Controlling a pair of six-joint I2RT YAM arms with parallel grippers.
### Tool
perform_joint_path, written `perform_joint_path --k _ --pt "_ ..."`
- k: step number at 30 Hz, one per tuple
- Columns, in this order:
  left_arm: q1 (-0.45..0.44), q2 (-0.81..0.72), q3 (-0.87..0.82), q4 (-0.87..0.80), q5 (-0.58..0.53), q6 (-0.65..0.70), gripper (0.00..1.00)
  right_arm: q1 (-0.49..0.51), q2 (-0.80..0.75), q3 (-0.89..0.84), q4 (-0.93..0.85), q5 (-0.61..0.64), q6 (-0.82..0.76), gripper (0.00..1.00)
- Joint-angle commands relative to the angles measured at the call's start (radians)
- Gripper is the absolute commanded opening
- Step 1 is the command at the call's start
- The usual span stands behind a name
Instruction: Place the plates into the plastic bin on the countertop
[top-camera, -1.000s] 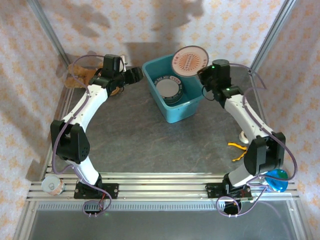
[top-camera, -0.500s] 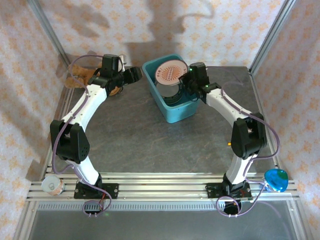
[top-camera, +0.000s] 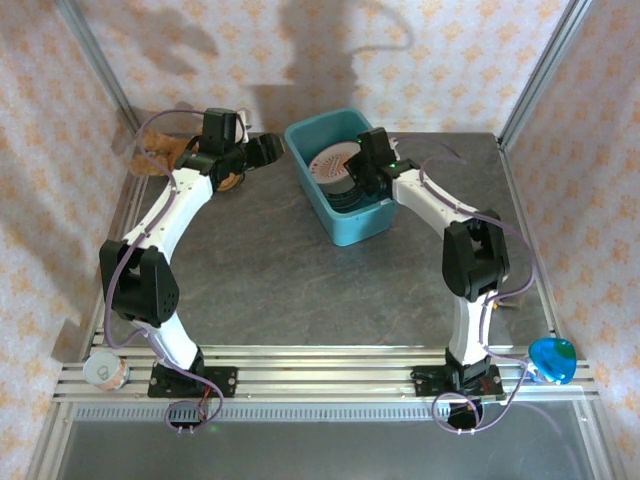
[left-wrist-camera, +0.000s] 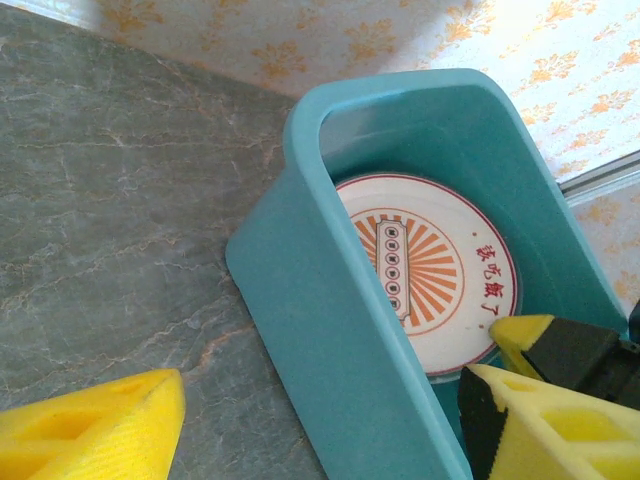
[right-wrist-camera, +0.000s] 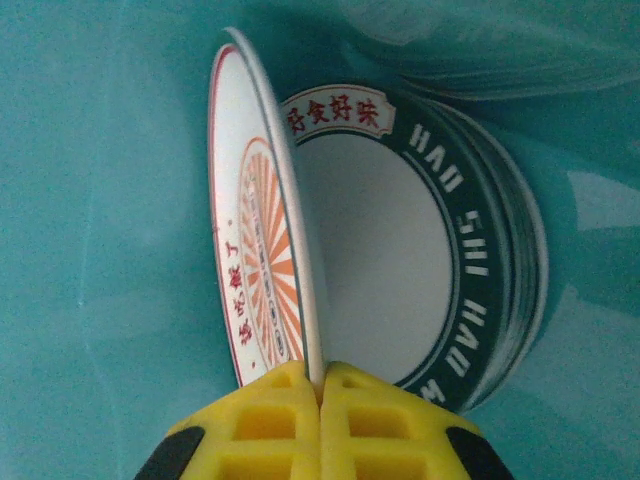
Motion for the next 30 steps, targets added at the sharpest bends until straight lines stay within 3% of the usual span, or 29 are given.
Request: perform_joint_path --k 1,7,17,23,30 --pt "0.012 0.002 0.034 -0.031 -0.03 0.001 0.74 0.009 0.058 0.08 -0.074 0.012 0.014 0.0" --pt "0.014 -0.025 0.006 -0.032 -0.047 0.002 0.74 0.013 0.105 0.11 -0.134 0.02 0.04 0.01" --pt "0.014 -0.05 -0.027 -0.024 -0.05 -0.008 0.74 0.018 0.136 0.091 -0.176 0.007 0.1 0.21" --pt "0.014 -0.076 -0.063 -0.012 -0.05 -0.011 0.74 0.018 0.141 0.086 -0.196 0.03 0.095 0.28" --pt "0.015 -0.115 -0.112 -0.004 -0.052 -0.012 0.74 0.018 0.138 0.104 -0.267 0.041 0.079 0.47"
